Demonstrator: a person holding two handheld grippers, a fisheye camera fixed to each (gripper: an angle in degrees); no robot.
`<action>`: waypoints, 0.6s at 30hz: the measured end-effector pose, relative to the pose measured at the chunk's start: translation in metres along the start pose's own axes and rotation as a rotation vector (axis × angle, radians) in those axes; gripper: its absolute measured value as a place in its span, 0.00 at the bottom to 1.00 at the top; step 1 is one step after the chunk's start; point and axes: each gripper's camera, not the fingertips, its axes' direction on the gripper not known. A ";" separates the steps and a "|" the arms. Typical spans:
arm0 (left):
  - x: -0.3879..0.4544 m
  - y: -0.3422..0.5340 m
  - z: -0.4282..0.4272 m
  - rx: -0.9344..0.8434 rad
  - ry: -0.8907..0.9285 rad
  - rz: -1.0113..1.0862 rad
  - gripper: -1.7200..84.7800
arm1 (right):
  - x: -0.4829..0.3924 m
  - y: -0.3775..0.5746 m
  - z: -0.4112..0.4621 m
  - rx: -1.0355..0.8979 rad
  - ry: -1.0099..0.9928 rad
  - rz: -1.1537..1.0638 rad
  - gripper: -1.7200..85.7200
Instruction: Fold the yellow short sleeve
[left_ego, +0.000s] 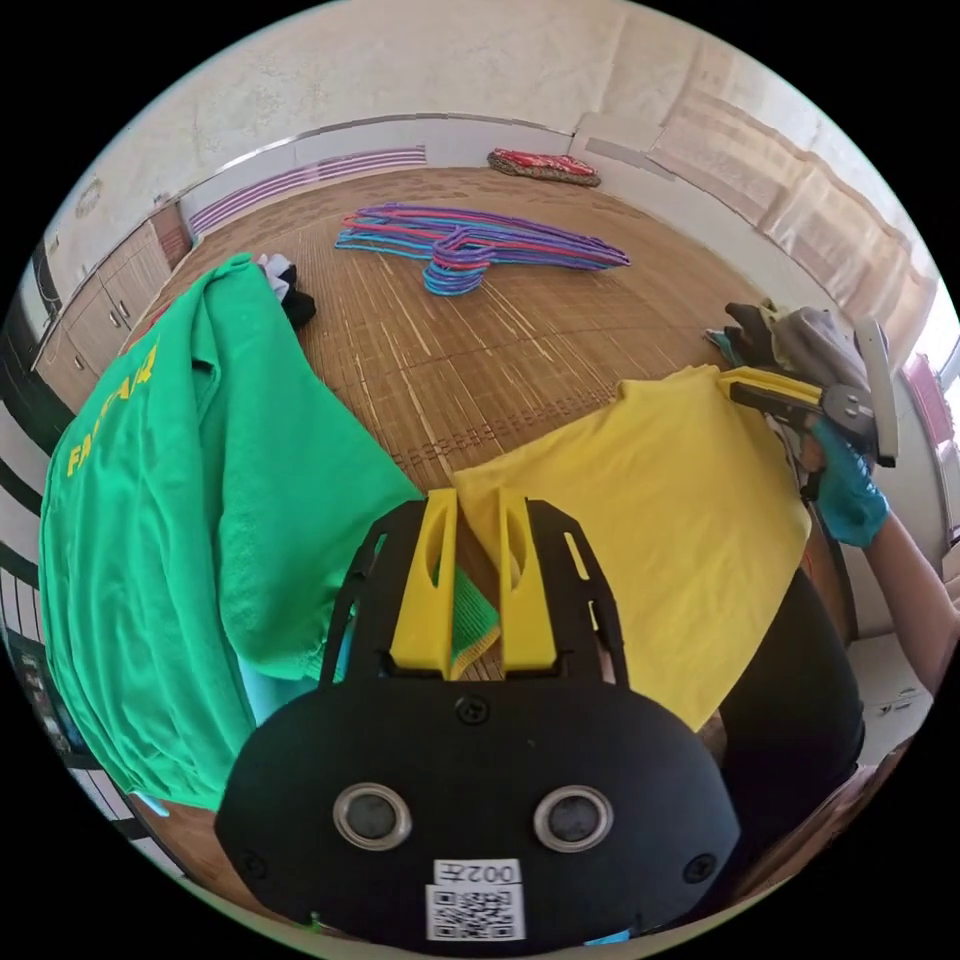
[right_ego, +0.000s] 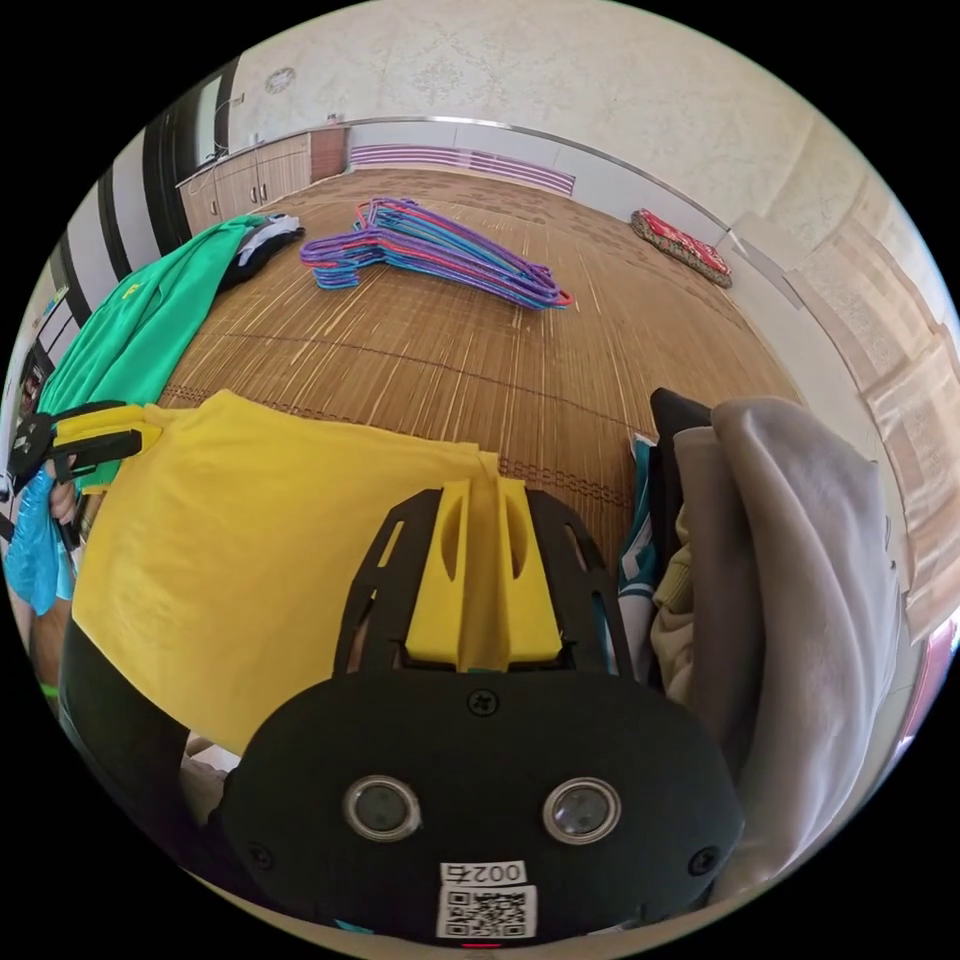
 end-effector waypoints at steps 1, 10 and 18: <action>0.004 -0.001 0.000 -0.004 -0.037 0.030 0.04 | 0.001 0.001 0.001 0.001 -0.006 0.002 0.08; -0.014 -0.023 0.011 -0.053 -0.076 0.036 0.01 | 0.008 -0.004 0.012 -0.011 -0.016 -0.007 0.07; -0.044 -0.021 0.013 -0.049 -0.009 -0.035 0.02 | 0.021 0.005 0.015 -0.033 -0.066 0.023 0.07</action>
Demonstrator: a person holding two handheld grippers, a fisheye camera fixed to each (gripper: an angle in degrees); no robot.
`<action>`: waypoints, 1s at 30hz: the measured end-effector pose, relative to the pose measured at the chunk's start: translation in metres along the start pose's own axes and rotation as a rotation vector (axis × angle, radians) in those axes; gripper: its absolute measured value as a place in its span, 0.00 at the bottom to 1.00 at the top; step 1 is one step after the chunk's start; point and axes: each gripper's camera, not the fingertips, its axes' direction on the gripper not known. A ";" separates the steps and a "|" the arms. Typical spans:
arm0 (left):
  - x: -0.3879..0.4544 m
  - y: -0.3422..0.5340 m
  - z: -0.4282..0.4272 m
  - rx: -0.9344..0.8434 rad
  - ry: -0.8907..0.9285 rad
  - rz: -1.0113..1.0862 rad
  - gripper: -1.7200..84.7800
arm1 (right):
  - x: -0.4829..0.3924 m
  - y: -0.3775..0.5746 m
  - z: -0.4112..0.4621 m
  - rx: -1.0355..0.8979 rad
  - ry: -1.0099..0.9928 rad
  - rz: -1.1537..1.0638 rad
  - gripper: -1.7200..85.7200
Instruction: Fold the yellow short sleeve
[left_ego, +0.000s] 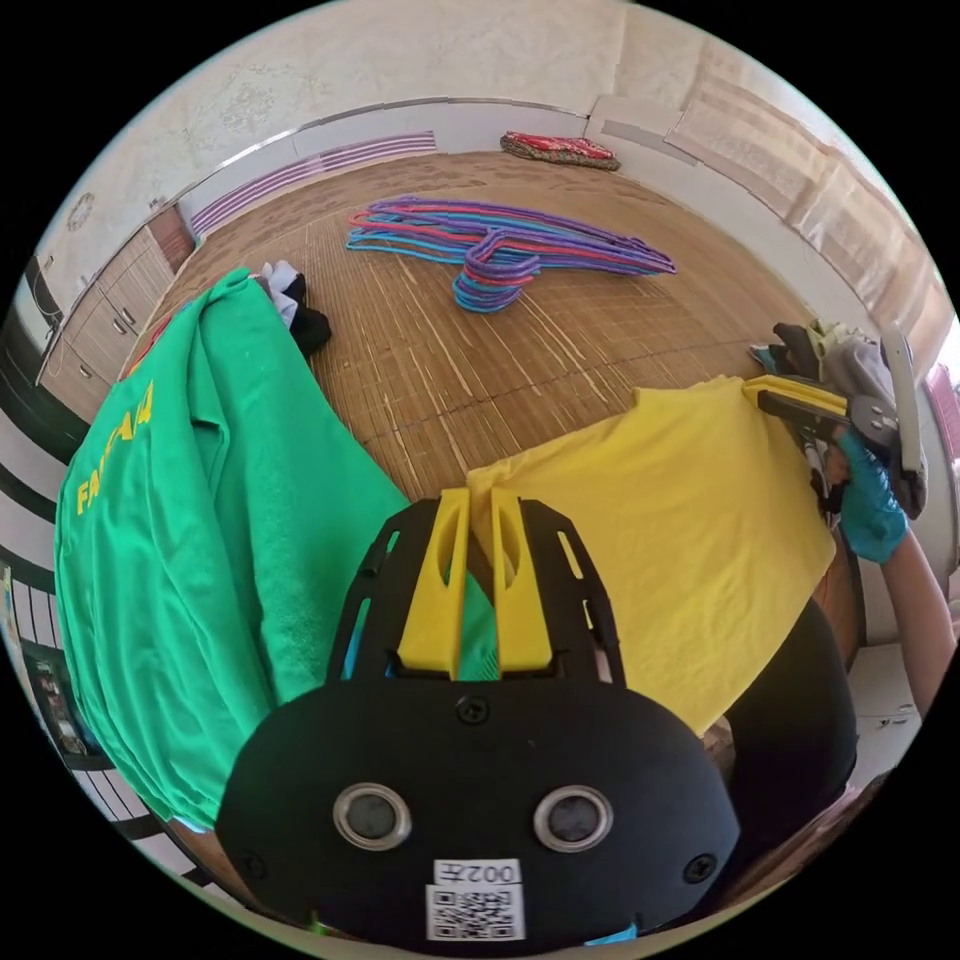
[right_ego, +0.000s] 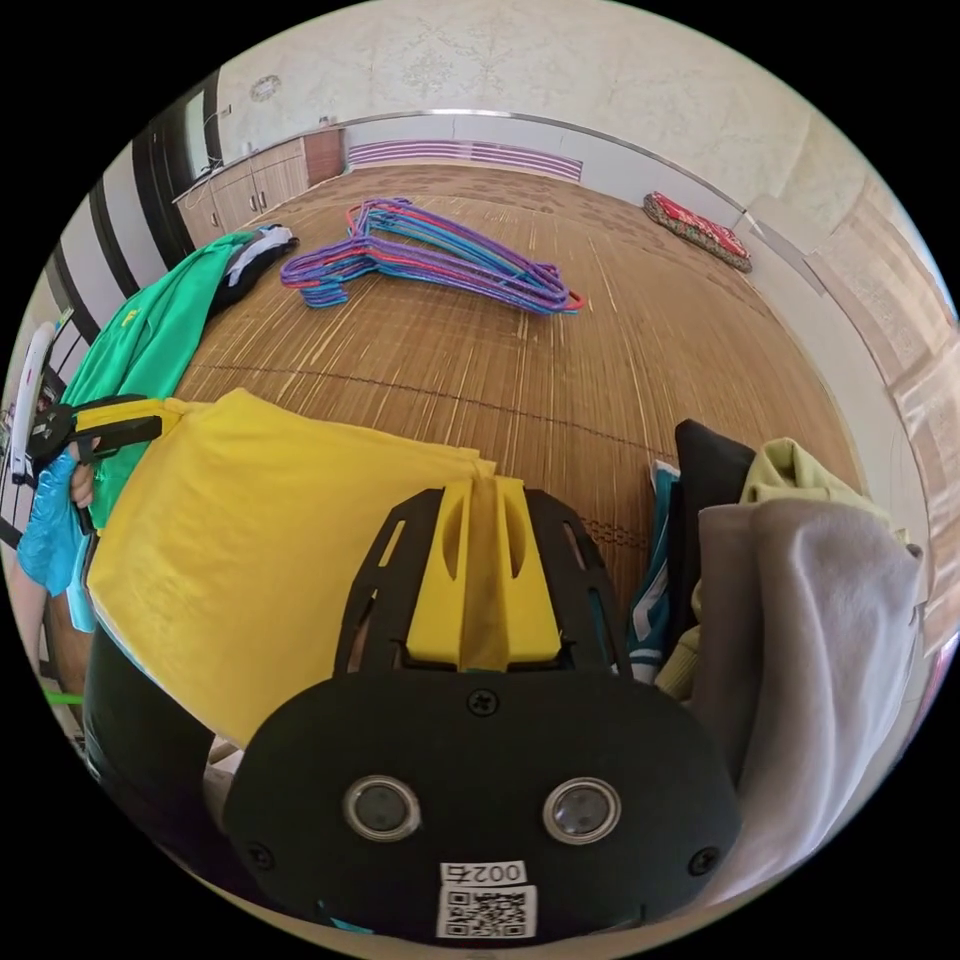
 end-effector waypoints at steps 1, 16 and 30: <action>-0.005 0.004 -0.004 0.002 0.007 -0.018 0.02 | 0.000 0.005 -0.003 0.000 0.019 0.001 0.07; 0.001 0.126 -0.074 0.091 0.237 0.208 0.10 | -0.009 0.163 -0.088 0.083 -0.184 -0.155 0.10; 0.002 0.177 -0.049 0.032 0.190 0.302 0.04 | 0.025 0.234 -0.061 0.098 -0.280 -0.174 0.10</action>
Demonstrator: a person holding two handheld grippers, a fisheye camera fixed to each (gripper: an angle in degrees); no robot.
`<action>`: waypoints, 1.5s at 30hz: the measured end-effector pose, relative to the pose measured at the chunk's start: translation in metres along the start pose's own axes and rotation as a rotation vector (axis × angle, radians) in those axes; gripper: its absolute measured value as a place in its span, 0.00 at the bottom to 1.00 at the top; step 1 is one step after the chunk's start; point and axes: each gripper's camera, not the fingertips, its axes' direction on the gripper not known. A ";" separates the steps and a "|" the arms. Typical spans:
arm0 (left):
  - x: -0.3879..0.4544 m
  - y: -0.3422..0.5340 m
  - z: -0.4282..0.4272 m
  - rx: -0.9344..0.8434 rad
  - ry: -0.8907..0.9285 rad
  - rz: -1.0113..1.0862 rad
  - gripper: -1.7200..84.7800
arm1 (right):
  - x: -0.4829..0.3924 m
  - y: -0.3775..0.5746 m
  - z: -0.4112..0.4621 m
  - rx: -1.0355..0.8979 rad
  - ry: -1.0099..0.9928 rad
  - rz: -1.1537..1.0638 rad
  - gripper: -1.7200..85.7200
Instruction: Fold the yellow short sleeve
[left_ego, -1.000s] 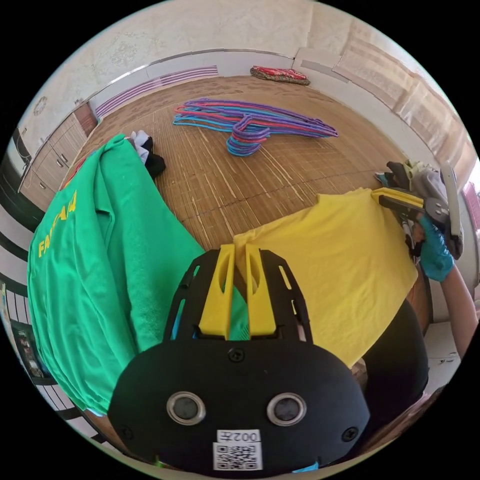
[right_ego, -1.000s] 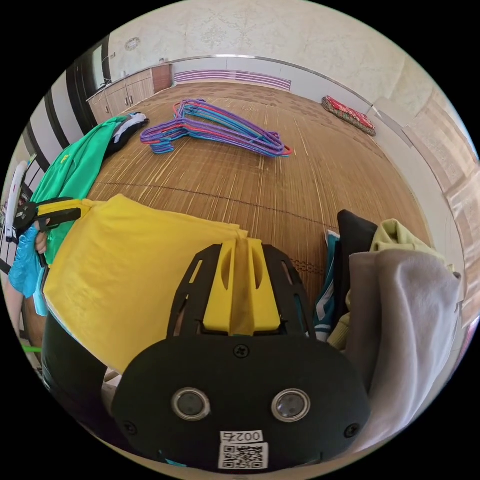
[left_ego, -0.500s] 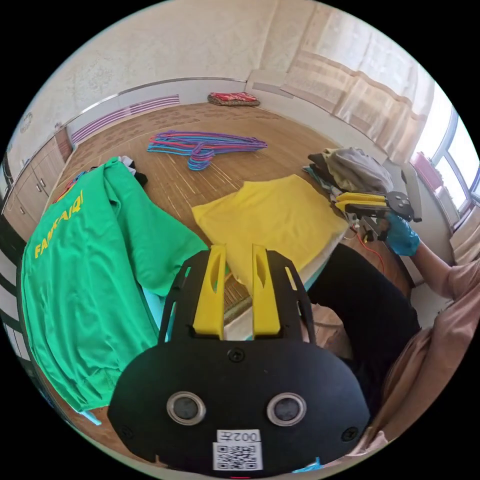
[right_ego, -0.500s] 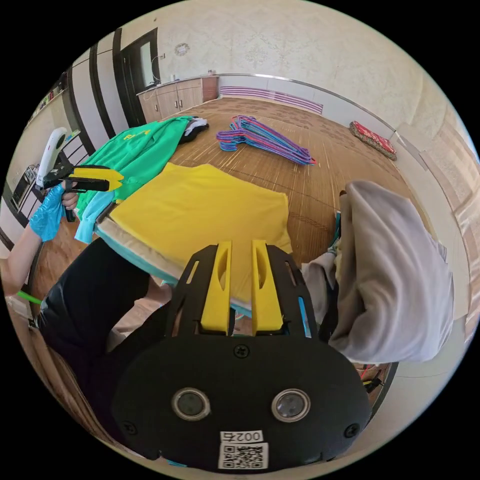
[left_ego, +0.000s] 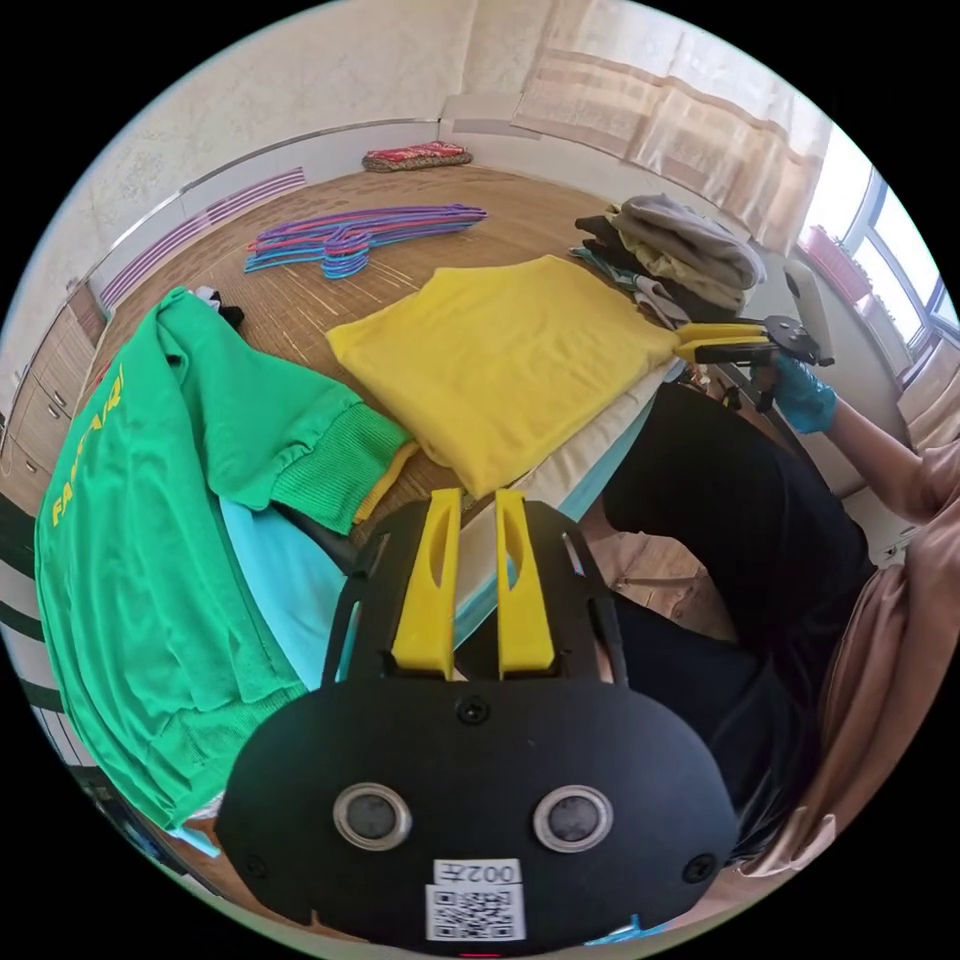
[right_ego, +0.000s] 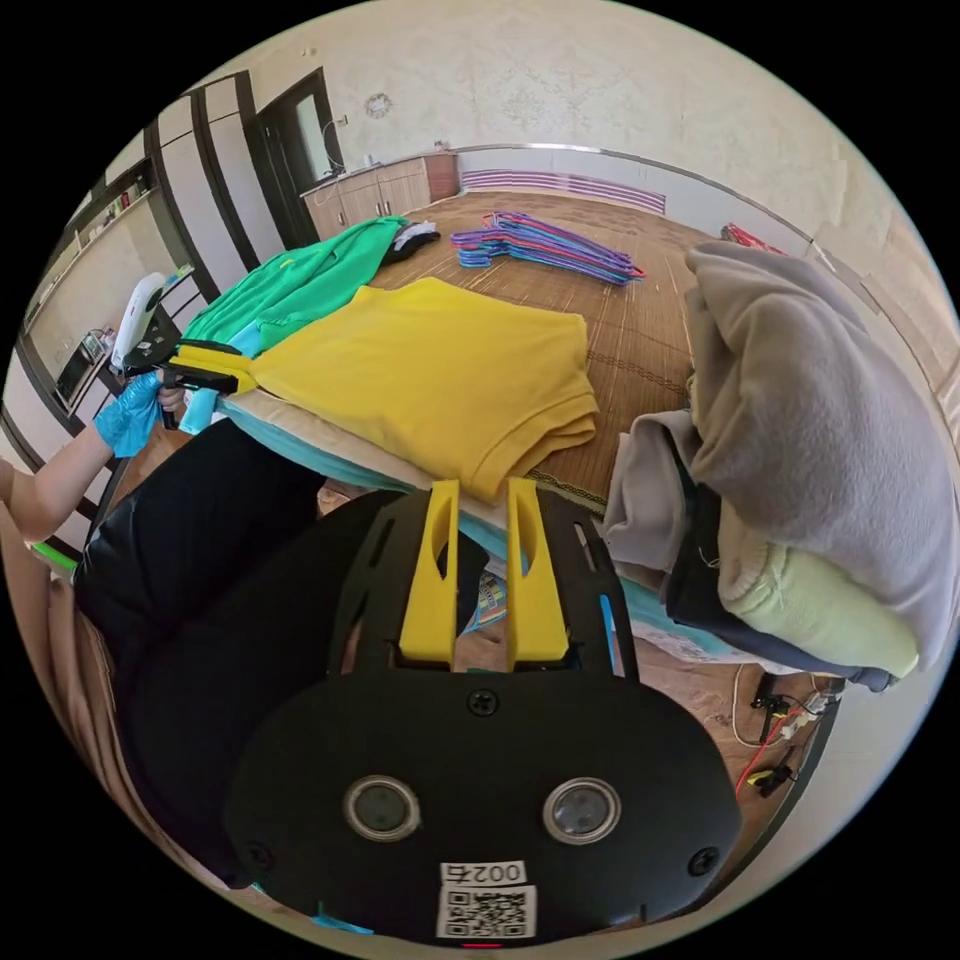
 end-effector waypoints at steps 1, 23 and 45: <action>0.000 0.003 -0.001 0.008 0.000 0.004 0.03 | -0.001 0.003 0.000 -0.003 0.000 -0.015 0.10; 0.006 0.036 -0.003 0.024 0.066 0.005 0.07 | -0.010 0.049 -0.002 -0.037 0.120 -0.103 0.01; 0.010 0.041 0.007 -0.006 0.016 0.047 0.01 | -0.004 0.081 0.006 -0.055 0.039 -0.128 0.02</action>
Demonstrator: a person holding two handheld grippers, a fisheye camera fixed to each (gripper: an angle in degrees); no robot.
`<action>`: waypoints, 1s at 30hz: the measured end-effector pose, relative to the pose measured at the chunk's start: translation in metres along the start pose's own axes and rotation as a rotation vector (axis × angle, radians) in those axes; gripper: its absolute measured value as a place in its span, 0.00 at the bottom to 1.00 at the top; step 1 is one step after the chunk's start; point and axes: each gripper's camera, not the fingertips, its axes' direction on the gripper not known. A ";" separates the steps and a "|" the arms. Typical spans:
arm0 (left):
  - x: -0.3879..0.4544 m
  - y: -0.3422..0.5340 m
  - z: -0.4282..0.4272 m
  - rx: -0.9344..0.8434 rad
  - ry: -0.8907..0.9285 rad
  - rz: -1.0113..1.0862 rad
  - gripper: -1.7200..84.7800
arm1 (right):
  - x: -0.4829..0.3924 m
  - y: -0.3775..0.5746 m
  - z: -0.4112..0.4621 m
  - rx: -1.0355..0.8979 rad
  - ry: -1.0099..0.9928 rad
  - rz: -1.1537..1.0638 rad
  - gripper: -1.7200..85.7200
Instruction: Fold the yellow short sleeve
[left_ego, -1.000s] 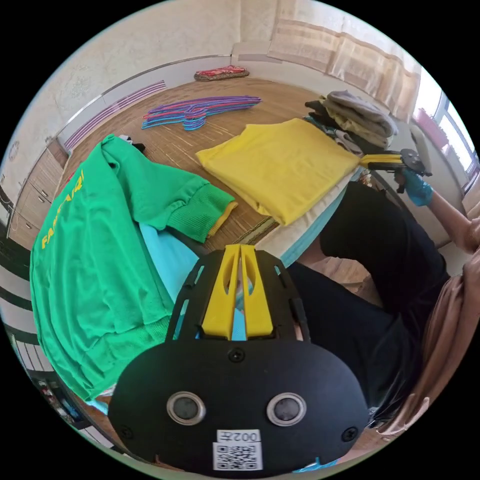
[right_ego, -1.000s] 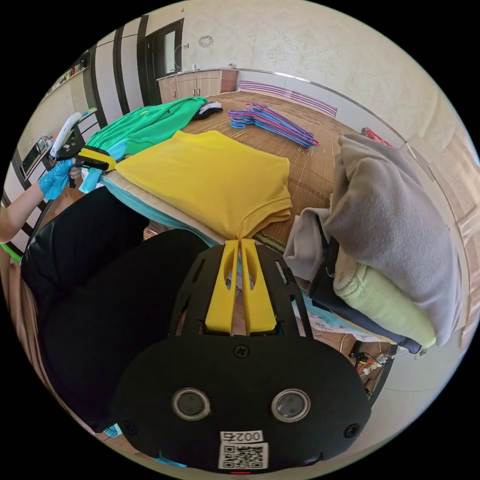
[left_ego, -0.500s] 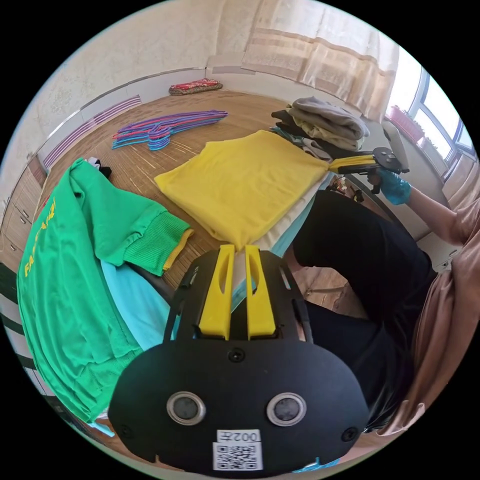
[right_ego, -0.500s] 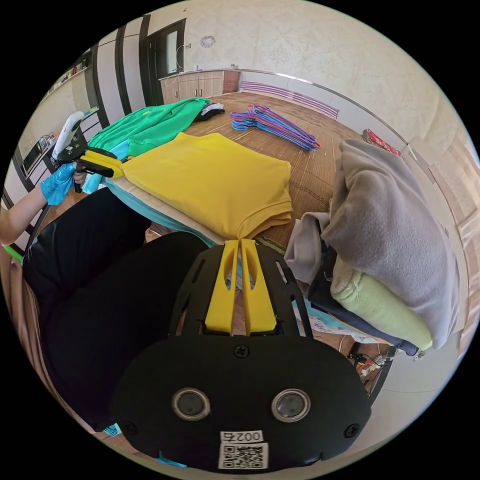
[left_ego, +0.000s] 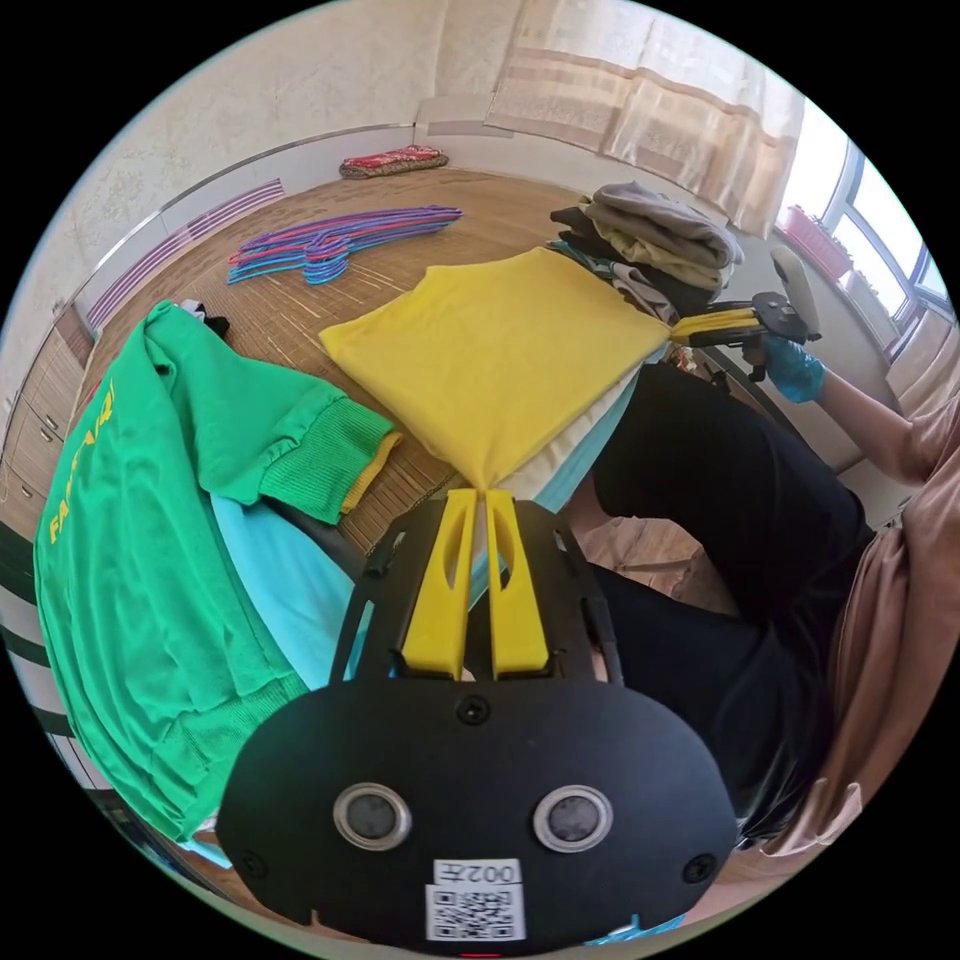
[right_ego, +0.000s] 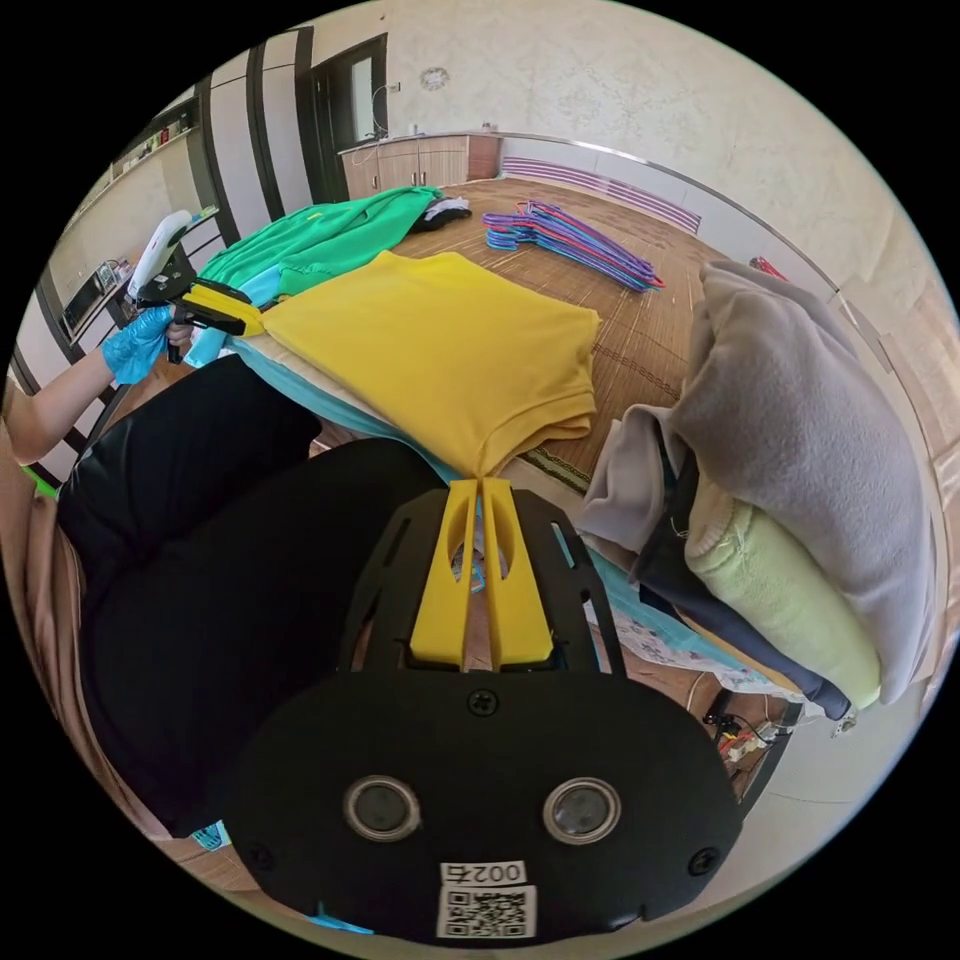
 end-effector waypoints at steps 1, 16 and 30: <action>-0.001 0.001 -0.001 0.000 0.006 -0.006 0.01 | 0.001 0.000 0.001 -0.005 -0.012 -0.004 0.02; -0.003 -0.003 0.003 0.022 0.030 -0.024 0.01 | -0.001 0.000 0.003 0.002 -0.009 -0.005 0.01; -0.001 -0.002 0.005 0.026 0.098 0.009 0.01 | -0.010 0.004 0.004 -0.031 0.071 -0.011 0.01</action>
